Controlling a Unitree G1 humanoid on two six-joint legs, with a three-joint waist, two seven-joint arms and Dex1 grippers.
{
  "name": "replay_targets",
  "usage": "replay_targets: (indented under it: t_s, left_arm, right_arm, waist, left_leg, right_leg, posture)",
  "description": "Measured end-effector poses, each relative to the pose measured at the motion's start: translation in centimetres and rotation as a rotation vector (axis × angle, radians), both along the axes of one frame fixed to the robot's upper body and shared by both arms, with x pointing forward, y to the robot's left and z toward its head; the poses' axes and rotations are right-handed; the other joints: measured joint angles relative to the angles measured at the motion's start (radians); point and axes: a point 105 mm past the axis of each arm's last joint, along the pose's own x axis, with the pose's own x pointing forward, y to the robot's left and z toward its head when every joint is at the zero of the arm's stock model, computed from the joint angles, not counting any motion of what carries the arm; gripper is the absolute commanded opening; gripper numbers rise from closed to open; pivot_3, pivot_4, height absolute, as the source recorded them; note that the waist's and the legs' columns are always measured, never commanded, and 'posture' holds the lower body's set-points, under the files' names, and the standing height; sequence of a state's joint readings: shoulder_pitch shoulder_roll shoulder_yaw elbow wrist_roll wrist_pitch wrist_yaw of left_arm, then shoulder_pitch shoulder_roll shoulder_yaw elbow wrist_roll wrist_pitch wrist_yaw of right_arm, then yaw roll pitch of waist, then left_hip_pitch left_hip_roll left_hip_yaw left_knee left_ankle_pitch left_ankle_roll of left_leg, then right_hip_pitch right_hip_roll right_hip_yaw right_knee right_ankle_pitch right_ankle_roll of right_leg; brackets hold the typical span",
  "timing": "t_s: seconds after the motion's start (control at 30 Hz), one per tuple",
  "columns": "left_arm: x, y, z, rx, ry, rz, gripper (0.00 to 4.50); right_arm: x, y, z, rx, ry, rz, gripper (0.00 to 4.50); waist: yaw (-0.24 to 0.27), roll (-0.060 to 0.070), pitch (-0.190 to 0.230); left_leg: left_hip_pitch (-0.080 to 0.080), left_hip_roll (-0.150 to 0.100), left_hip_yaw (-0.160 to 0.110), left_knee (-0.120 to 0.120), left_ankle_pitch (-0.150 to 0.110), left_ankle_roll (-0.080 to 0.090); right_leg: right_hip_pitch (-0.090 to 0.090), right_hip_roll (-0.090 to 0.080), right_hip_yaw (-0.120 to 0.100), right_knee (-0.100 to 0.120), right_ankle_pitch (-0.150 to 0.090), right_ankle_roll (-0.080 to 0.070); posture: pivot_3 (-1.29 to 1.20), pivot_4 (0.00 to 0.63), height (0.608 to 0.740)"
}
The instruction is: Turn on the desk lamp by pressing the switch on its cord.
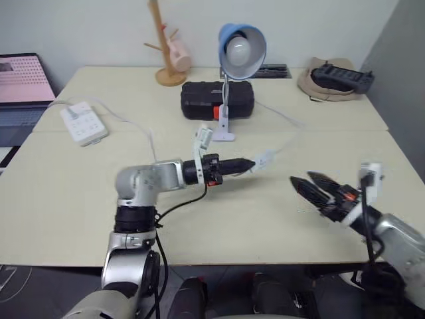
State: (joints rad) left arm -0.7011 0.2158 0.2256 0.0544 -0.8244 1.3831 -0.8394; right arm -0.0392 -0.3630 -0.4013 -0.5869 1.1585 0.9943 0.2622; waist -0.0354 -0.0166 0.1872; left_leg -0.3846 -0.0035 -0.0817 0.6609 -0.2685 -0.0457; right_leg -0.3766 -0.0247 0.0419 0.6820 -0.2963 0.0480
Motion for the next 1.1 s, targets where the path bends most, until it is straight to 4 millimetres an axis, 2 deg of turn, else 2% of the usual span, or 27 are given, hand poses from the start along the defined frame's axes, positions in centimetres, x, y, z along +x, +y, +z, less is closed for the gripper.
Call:
replay_targets:
  t_s: [0.13, 0.27, 0.33, 0.47, 0.8, 0.83, 0.87, 1.07, 1.1]
  left_arm:
    - [-1.2, -0.1, 0.3, -0.069, 0.104, -0.041, 0.36]
    - [-1.5, -0.2, 0.4, -0.083, 0.124, -0.030, 0.36]
    - [-1.7, -0.3, 0.5, -0.089, 0.125, -0.029, 0.36]
    - [-2.0, -0.8, 0.4, -0.091, 0.131, -0.030, 0.36]
    - [-2.0, -1.2, 0.4, -0.110, 0.137, -0.008, 0.36]
    - [-2.0, -1.3, 0.4, -0.110, 0.137, -0.006, 0.36]
    - [-2.0, -1.3, 0.4, -0.112, 0.137, -0.005, 0.36]
    - [-2.2, -1.5, 0.6, -0.136, 0.138, -0.018, 0.36]
    - [-2.2, -1.5, 0.6, -0.138, 0.137, -0.018, 0.36]
  right_arm:
    - [0.8, 2.7, 1.9, 0.217, 0.044, 0.112, 4.50]
    - [0.9, 3.0, 2.0, 0.305, 0.099, 0.138, 4.50]
    - [1.1, 3.1, 2.7, 0.347, 0.101, 0.150, 4.50]
    - [0.8, 3.6, 3.7, 0.384, 0.103, 0.196, 4.50]
    - [0.1, 4.7, 4.1, 0.347, 0.121, 0.256, 4.50]
    - [0.1, 4.7, 4.1, 0.345, 0.122, 0.258, 4.14]
    - [0.1, 4.8, 4.2, 0.342, 0.122, 0.261, 4.13]
    - [0.2, 4.7, 4.2, 0.338, 0.125, 0.248, 2.65]
    - [0.2, 4.6, 4.1, 0.336, 0.127, 0.244, 2.53]
  waist:
    - [0.012, 0.000, 0.000]
    - [0.011, 0.000, 0.000]
    - [0.007, 0.000, 0.000]
    - [0.005, 0.000, 0.000]
    - [0.006, 0.000, 0.000]
    - [0.006, 0.000, 0.000]
    - [0.006, 0.000, 0.000]
    - [0.006, -0.001, 0.000]
    - [0.006, -0.001, 0.000]
  left_leg:
    - [-0.005, -0.001, -0.004, 0.002, 0.000, 0.000]
    - [-0.008, -0.002, -0.002, 0.002, 0.000, 0.000]
    - [-0.007, -0.002, -0.002, 0.002, 0.000, 0.000]
    - [-0.007, -0.002, -0.001, 0.002, 0.000, 0.000]
    - [-0.008, -0.002, 0.001, 0.002, 0.000, 0.000]
    - [-0.008, -0.002, 0.001, 0.002, 0.000, 0.000]
    - [-0.008, -0.002, 0.001, 0.002, 0.000, 0.000]
    - [-0.010, -0.002, 0.001, 0.002, 0.000, 0.000]
    - [-0.010, -0.002, 0.001, 0.002, 0.000, 0.000]
  right_leg:
    - [-0.001, -0.004, -0.003, -0.001, 0.000, 0.000]
    - [-0.003, -0.005, -0.002, -0.001, 0.001, 0.001]
    - [-0.004, -0.005, -0.002, -0.001, 0.001, 0.001]
    - [-0.004, -0.002, -0.002, -0.001, 0.001, 0.001]
    - [-0.005, -0.002, -0.001, -0.001, 0.001, 0.001]
    - [-0.005, -0.002, -0.001, -0.001, 0.001, 0.001]
    - [-0.005, -0.002, -0.001, -0.001, 0.001, 0.001]
    - [-0.006, -0.002, -0.001, -0.001, 0.001, 0.001]
    - [-0.006, -0.002, -0.001, -0.001, 0.001, 0.001]
  posture:
    - [0.00, 0.150, 0.740]
    - [0.00, 0.150, 0.740]
    - [0.00, 0.150, 0.740]
    - [0.00, 0.150, 0.740]
    - [0.00, 0.150, 0.740]
    - [0.00, 0.150, 0.740]
    - [0.00, 0.150, 0.740]
    - [0.00, 0.150, 0.740]
    - [0.00, 0.150, 0.740]
